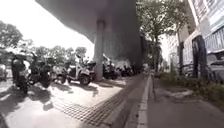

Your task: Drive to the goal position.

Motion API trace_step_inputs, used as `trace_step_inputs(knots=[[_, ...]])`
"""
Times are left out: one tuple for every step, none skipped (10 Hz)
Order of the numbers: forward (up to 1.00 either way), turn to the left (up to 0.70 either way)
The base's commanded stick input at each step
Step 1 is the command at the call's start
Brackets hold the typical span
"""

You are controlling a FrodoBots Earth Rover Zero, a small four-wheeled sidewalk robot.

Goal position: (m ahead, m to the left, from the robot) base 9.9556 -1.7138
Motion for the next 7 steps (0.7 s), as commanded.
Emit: trace_step_inputs(knots=[[0.45, 0.0], [0.45, 0.0], [0.45, 0.0], [0.45, 0.0], [0.45, 0.0], [0.45, 0.0], [0.45, 0.0]])
